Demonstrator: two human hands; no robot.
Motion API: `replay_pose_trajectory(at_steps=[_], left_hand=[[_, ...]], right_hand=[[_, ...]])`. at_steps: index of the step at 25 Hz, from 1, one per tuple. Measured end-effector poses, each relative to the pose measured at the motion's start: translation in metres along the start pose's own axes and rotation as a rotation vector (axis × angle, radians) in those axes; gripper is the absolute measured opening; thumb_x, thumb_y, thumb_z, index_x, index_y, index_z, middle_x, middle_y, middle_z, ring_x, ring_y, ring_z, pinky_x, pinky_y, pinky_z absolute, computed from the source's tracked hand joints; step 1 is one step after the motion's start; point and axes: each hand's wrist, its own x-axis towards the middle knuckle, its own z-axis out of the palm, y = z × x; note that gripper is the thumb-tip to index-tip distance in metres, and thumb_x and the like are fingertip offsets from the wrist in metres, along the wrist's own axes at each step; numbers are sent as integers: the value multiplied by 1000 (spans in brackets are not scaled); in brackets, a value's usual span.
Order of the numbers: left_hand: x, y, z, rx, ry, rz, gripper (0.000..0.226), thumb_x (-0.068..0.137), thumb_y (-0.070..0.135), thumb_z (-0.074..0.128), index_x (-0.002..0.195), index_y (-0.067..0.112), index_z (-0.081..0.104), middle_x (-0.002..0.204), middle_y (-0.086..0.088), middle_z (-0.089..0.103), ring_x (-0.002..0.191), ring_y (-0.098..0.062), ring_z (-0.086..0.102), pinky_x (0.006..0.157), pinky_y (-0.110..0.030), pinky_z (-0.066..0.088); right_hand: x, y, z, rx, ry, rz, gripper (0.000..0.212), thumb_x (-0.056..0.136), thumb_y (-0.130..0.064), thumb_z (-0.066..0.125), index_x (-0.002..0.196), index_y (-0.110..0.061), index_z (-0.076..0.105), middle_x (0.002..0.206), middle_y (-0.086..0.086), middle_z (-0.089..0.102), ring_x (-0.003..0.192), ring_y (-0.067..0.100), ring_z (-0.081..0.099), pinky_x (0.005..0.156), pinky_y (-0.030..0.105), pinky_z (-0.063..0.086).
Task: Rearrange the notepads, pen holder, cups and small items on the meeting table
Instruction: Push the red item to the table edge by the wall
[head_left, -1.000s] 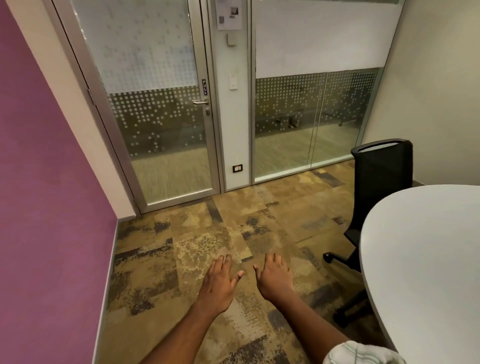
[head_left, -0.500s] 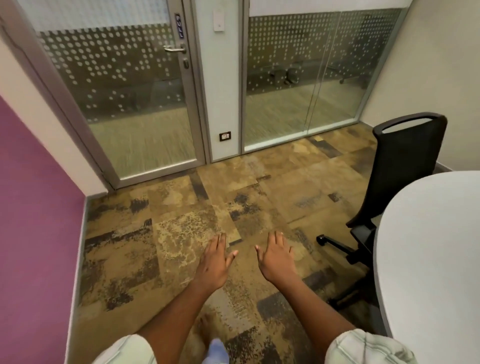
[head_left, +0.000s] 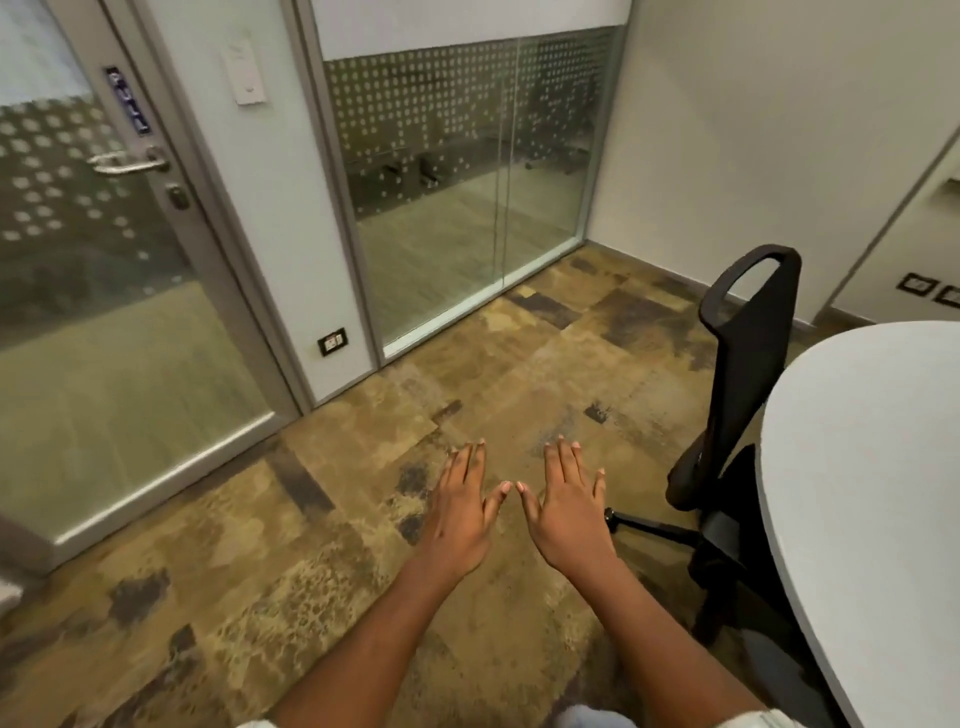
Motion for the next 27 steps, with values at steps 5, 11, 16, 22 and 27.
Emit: replay_pose_trajectory(at_steps=[5, 11, 16, 22, 27], left_hand=[[101, 2, -35, -29, 39, 172, 75, 87, 67, 14, 149, 26, 18, 157, 4, 20, 146, -12, 8, 119, -32, 16], [240, 10, -64, 125, -46, 362, 72, 86, 72, 8, 148, 37, -2, 158, 14, 1, 144, -3, -12, 117, -29, 4], [385, 40, -81, 175, -34, 408, 70, 89, 65, 13, 150, 32, -1, 160, 9, 2, 146, -8, -7, 120, -39, 14], [546, 81, -58, 28, 10, 500, 73, 88, 67, 15, 150, 29, 9, 159, 4, 12, 147, -11, 1, 120, -37, 15], [690, 103, -26, 7, -79, 658, 76, 85, 72, 14, 150, 34, 4, 160, 7, 6, 147, -11, -4, 120, -38, 11]], right_hand=[[101, -3, -39, -12, 55, 15, 74, 92, -66, 17, 152, -27, -1, 158, -9, -15, 143, 14, -23, 113, 47, -15], [235, 15, -88, -44, 63, -192, 80, 83, -78, 10, 146, -39, -19, 152, -19, -27, 136, 4, -34, 114, 41, -17], [360, 20, -122, -90, 44, -226, 79, 85, -75, 10, 148, -35, -16, 156, -14, -20, 139, 9, -31, 117, 46, -12], [494, 49, -159, -134, 110, -143, 78, 84, -73, 6, 149, -33, -12, 157, -12, -17, 142, 12, -25, 117, 49, -11], [595, 94, -175, -184, 112, -40, 77, 85, -73, 11, 148, -36, -14, 155, -14, -22, 140, 11, -29, 116, 48, -14]])
